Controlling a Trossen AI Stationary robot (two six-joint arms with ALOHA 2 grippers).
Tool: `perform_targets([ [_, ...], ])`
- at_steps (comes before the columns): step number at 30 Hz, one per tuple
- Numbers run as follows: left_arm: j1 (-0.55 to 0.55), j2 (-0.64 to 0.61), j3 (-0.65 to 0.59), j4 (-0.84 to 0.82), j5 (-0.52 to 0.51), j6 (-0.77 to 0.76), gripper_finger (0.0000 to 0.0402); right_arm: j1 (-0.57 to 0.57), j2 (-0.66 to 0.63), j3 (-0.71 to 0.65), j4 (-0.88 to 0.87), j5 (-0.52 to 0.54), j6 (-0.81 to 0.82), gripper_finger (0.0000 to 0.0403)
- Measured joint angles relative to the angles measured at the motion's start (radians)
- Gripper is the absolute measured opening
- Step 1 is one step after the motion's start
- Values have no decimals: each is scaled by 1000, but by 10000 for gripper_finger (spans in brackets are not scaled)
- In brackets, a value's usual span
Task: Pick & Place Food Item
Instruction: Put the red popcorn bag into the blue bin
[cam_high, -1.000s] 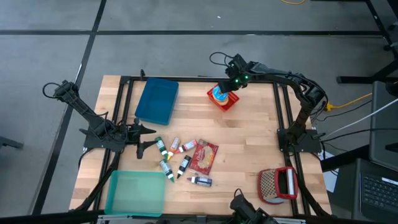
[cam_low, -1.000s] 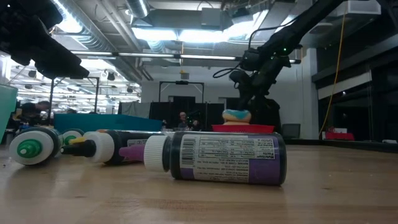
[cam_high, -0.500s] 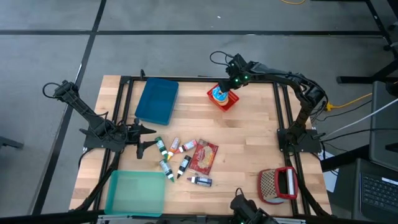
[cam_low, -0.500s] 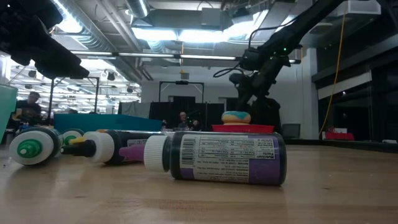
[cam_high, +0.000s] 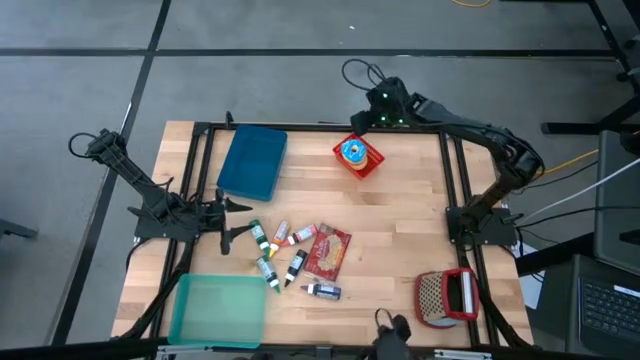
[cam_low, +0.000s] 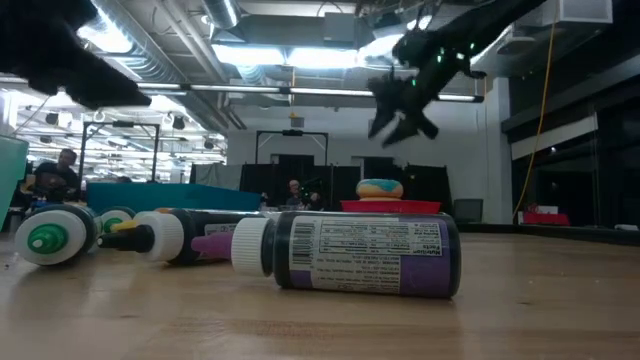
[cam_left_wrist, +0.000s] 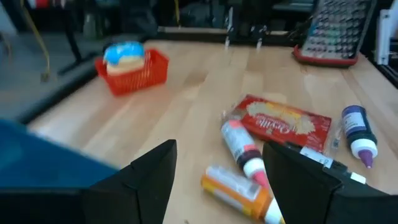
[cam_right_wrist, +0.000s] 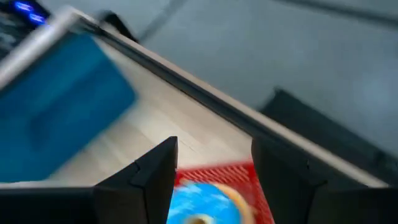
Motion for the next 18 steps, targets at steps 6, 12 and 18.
perform_targets([
  [6, 10, 0, 12, 217, 7, 280, 235, 176, -65, 0, 136, -3, -56, 209],
  [12, 72, 0, 94, 241, 70, 400, 235, 396, -67, 0, 229, 7, -129, 209],
  [18, 161, 6, 171, 91, 242, 271, 235, 578, -67, 0, 194, 28, -111, 209],
])
